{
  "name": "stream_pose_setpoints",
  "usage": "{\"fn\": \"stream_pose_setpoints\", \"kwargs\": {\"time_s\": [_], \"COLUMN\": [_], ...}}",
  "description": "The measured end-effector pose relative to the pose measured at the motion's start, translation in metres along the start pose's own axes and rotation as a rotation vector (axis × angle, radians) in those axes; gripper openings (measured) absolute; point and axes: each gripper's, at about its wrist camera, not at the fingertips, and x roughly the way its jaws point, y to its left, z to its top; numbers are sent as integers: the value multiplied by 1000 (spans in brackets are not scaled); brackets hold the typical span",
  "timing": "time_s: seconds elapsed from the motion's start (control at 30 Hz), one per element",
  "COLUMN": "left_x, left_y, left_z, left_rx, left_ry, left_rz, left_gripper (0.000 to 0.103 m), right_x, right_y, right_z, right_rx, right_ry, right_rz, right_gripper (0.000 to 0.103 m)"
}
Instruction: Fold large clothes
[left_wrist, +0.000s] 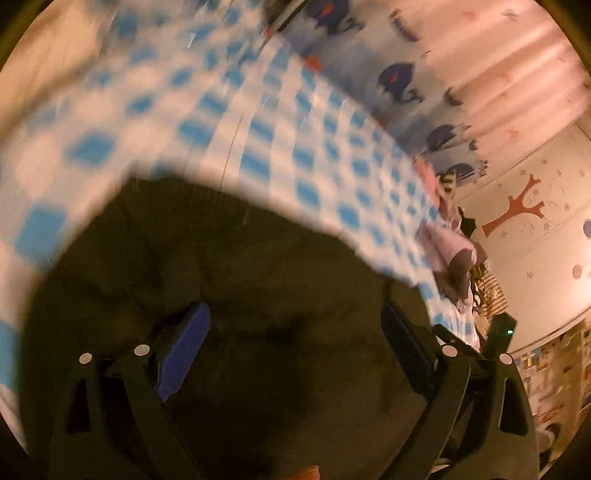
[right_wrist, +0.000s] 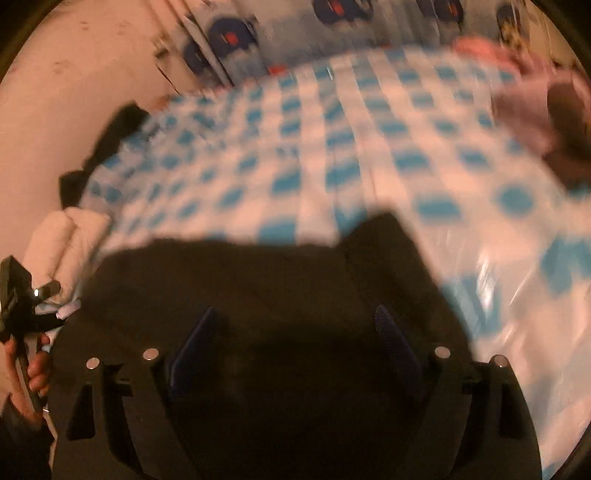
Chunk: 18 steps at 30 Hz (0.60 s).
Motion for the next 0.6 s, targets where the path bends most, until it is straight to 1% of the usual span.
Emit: {"fn": "stream_pose_setpoints", "kwargs": {"time_s": [0.03,0.07,0.1,0.17,0.2,0.27,0.3,0.33,0.37,0.43,0.5,0.53,0.6], "left_x": [2,2,2,4,5,4,-4,-13,-21,-28,-25,-20,-9], "left_y": [7,13,14,11,8,2,-1,-5,-9,-16,-7,3,22], "left_z": [-9,-23,-32,-50,-52,-48,-45,-42,-39,-33,-26,-24,-24], "left_rx": [5,33,63,153,169,165,153,148,157,168,130,89,38], "left_ry": [-5,-22,-32,-30,-26,-18,-31,-61,-91,-143,-146,-137,-123], "left_rz": [-7,-29,-31,5,27,64,52,21,14,31,55,76,77], "left_gripper": [89,89,89,89,90,89,89,89,89,90,90,90,89], "right_x": [6,8,4,-1,-2,-5,-9,-20,-30,-37,-24,-12,20], "right_y": [-5,-7,-9,-7,-6,-1,4,12,24,46,61,62,57], "right_z": [-11,-22,-36,-51,-53,-47,-42,-36,-29,-15,4,12,19], "right_rx": [5,-2,-21,-58,-65,-70,-68,-77,-105,-165,-196,-197,-189], "right_ry": [2,-14,-48,-81,-78,-44,-41,-72,-115,-154,-146,-128,-69], "right_rz": [18,36,45,40,37,1,-14,9,16,7,-21,-35,-78], "right_gripper": [84,84,84,84,84,84,84,84,85,86,88,88,88]}}
